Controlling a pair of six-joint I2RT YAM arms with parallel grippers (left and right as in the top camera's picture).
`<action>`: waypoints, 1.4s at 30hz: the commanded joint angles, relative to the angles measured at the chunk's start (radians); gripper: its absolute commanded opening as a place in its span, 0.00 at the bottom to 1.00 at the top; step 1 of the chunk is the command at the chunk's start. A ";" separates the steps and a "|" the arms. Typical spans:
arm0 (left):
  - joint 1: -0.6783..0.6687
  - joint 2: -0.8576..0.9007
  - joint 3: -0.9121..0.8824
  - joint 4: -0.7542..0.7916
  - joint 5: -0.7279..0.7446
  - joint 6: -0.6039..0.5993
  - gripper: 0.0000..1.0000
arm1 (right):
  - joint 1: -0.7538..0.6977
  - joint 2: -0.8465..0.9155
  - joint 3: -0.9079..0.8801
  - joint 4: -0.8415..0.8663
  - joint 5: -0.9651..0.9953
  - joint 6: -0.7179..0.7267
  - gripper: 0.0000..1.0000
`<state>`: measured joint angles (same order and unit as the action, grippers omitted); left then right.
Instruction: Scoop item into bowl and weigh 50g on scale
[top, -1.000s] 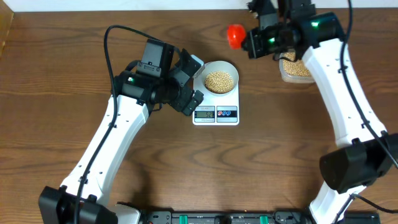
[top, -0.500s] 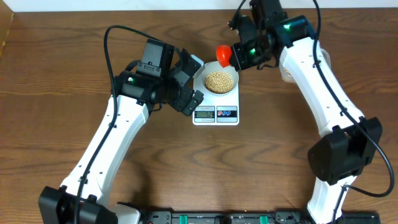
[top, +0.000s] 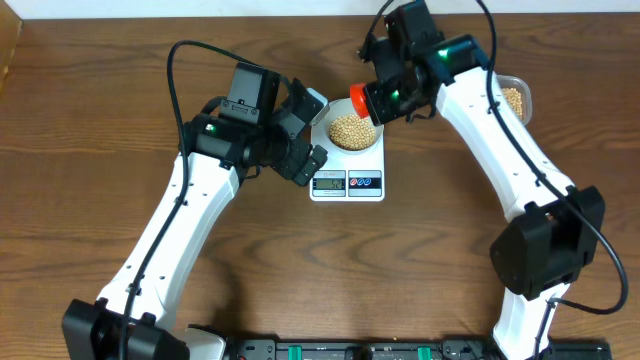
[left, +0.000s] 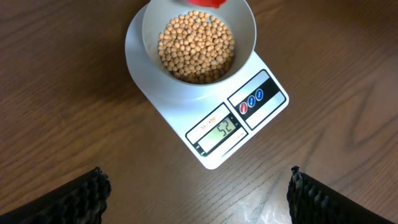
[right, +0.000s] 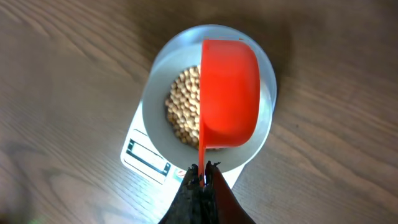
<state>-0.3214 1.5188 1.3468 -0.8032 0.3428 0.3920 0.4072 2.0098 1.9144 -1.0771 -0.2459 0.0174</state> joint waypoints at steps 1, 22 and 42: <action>0.002 0.011 -0.008 0.001 0.016 -0.005 0.93 | 0.014 0.005 -0.023 0.013 0.012 -0.005 0.01; 0.002 0.011 -0.008 0.001 0.016 -0.005 0.93 | 0.074 0.006 -0.112 0.064 0.140 0.013 0.01; 0.002 0.011 -0.008 0.001 0.016 -0.005 0.93 | 0.092 0.006 -0.141 0.076 0.142 0.019 0.01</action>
<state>-0.3214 1.5188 1.3468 -0.8032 0.3428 0.3920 0.4812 2.0094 1.7866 -1.0039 -0.1112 0.0223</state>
